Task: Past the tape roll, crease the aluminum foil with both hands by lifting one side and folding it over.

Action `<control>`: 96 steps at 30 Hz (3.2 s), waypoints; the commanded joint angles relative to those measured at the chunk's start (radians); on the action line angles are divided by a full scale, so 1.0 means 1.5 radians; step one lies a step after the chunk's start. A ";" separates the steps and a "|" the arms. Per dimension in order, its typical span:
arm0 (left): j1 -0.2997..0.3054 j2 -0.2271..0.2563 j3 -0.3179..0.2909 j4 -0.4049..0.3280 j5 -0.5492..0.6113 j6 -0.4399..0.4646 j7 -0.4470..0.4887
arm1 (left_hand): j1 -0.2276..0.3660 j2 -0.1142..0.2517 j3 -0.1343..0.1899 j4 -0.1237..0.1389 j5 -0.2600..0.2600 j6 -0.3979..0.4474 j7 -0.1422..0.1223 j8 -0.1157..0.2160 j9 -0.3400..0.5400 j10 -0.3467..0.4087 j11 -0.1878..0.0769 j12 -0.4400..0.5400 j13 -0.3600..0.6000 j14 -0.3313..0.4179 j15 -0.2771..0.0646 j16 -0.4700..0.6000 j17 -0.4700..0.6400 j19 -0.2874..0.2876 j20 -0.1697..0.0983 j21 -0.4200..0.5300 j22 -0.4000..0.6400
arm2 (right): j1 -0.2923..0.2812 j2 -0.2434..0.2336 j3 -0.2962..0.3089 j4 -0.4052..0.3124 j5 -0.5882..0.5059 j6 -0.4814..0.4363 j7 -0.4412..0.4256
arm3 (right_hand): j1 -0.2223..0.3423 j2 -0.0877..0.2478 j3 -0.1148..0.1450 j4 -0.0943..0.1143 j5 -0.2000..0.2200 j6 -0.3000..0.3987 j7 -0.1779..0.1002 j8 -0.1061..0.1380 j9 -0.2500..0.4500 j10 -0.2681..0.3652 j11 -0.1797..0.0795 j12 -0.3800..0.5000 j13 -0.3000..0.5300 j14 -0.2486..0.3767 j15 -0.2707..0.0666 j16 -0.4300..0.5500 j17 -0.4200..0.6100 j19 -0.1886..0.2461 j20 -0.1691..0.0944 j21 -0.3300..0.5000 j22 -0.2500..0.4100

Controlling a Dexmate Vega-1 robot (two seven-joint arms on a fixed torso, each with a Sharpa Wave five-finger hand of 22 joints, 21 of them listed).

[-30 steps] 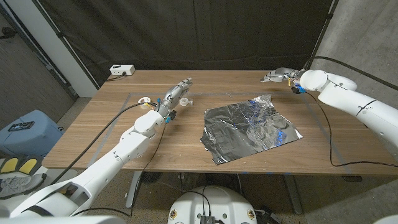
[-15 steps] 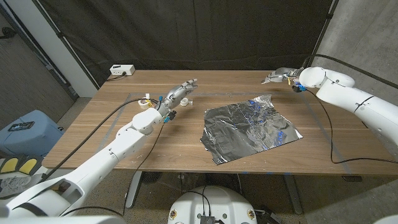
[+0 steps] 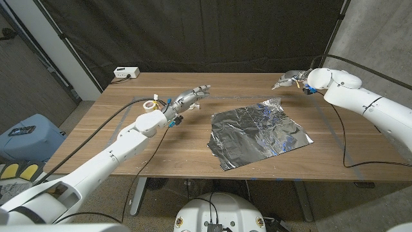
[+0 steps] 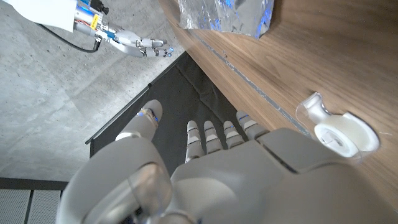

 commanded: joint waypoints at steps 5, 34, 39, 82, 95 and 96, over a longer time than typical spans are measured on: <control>-0.020 0.022 0.023 -0.011 0.028 0.014 -0.096 | 0.034 -0.008 0.000 -0.005 0.002 0.010 -0.002 0.004 0.003 0.019 -0.002 0.005 0.002 0.030 -0.016 0.011 0.002 0.013 -0.003 0.001 0.001 | 0.046 0.023 -0.053 0.042 -0.076 0.012 0.037 | 0.019 -0.003 0.001 -0.005 0.007 0.015 -0.002 0.007 0.003 -0.012 0.015 -0.001 0.003 -0.010 0.005 -0.001 0.000 -0.008 -0.001 -0.002 0.002; -0.077 0.055 0.069 -0.016 0.176 -0.023 -0.133 | 0.053 -0.019 -0.025 0.013 -0.004 0.055 -0.001 0.009 0.004 0.027 0.001 0.003 0.003 0.018 -0.016 0.001 0.004 0.003 -0.014 -0.003 0.003 | 0.049 0.028 -0.045 0.071 -0.091 0.025 0.048 | 0.033 -0.014 -0.003 -0.002 0.013 0.000 0.002 -0.006 0.003 -0.061 0.026 -0.002 0.002 -0.033 0.018 -0.003 0.001 -0.022 0.002 -0.002 0.002; -0.093 0.063 0.078 -0.021 0.229 -0.041 -0.134 | 0.047 -0.018 -0.032 0.018 -0.005 0.059 -0.005 0.007 0.004 0.023 0.000 0.001 0.003 0.012 -0.015 0.000 0.005 -0.003 -0.016 -0.004 0.004 | 0.048 0.029 -0.041 0.070 -0.090 0.020 0.044 | 0.033 -0.015 -0.004 -0.001 0.013 -0.002 0.001 -0.007 0.003 -0.062 0.027 -0.001 0.002 -0.034 0.018 -0.002 0.001 -0.022 0.002 -0.002 0.002; -0.152 0.075 0.123 -0.029 0.380 -0.016 -0.207 | -0.161 0.034 -0.124 0.150 -0.013 0.147 0.001 -0.004 0.004 0.073 0.017 0.007 0.002 -0.014 0.007 0.007 0.014 -0.110 -0.042 -0.010 0.011 | 0.086 0.062 -0.068 0.126 -0.106 0.042 0.049 | 0.020 -0.017 -0.016 0.011 0.015 -0.005 -0.008 -0.010 0.003 -0.096 0.038 -0.001 0.001 -0.059 0.027 -0.002 0.004 -0.039 0.007 -0.003 0.002; -0.162 0.073 0.139 -0.042 0.413 -0.007 -0.224 | -0.181 0.039 -0.126 0.165 -0.014 0.138 -0.001 -0.009 0.004 0.076 0.016 0.006 0.002 -0.018 0.008 0.006 0.014 -0.125 -0.046 -0.009 0.012 | 0.086 0.062 -0.068 0.135 -0.100 0.050 0.044 | 0.017 -0.018 -0.019 0.013 0.016 0.003 -0.004 -0.008 0.003 -0.106 0.040 -0.001 0.000 -0.065 0.030 -0.002 0.004 -0.044 0.009 -0.003 0.002; -0.163 0.073 0.140 -0.044 0.417 -0.005 -0.225 | -0.190 0.040 -0.128 0.172 -0.015 0.131 -0.001 -0.011 0.004 0.073 0.017 0.004 0.002 -0.021 0.008 0.006 0.014 -0.129 -0.046 -0.008 0.012 | 0.085 0.062 -0.067 0.135 -0.099 0.047 0.044 | 0.017 -0.018 -0.019 0.013 0.016 0.003 -0.004 -0.008 0.003 -0.105 0.040 -0.001 0.000 -0.066 0.031 -0.002 0.004 -0.044 0.009 -0.002 0.002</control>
